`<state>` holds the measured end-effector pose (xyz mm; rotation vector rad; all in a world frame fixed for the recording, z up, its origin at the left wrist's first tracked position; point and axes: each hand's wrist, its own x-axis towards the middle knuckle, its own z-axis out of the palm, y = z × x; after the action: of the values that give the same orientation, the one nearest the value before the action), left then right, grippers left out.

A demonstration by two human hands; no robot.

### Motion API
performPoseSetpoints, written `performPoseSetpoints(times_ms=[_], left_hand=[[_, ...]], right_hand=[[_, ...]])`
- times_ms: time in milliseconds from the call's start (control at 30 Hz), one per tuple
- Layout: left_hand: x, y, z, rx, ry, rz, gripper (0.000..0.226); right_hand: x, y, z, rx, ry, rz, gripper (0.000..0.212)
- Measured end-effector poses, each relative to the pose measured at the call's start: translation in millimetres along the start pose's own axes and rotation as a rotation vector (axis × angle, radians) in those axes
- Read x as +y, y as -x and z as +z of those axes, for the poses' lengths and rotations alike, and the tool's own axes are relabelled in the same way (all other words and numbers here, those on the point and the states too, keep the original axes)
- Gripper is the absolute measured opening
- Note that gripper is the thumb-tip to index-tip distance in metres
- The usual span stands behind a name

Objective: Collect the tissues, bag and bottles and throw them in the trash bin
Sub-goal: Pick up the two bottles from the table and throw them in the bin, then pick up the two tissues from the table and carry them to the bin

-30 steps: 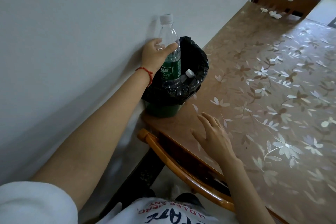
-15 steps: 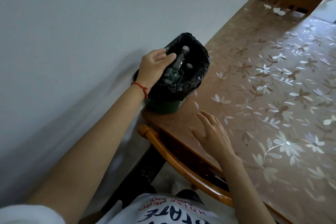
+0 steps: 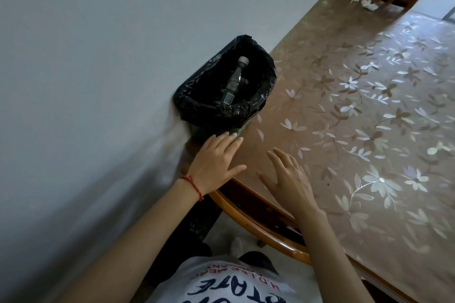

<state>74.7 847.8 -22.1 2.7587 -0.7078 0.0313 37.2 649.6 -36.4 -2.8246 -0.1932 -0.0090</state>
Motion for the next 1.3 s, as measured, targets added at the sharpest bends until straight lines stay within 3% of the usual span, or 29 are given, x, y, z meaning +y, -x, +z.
performPoseSetpoints(times_ms=[300,633,933,1300], left_hand=[[0,5,22,-0.106,-0.088,0.036,0.07],[40,-9,34,-0.181,-0.102,0.238,0.069],[133,-29,59,-0.212,-0.144,0.494,0.069],[305,-24,100,-0.266,-0.095,0.852,0.065]], right_hand=[[5,28,1,0.012,0.071,0.12,0.059],[27,90,-18,0.046,0.019,0.427,0.062],[73,177,-43,0.18,0.044,0.68,0.06],[126,332,-69,0.387,0.061,1.055,0.055]])
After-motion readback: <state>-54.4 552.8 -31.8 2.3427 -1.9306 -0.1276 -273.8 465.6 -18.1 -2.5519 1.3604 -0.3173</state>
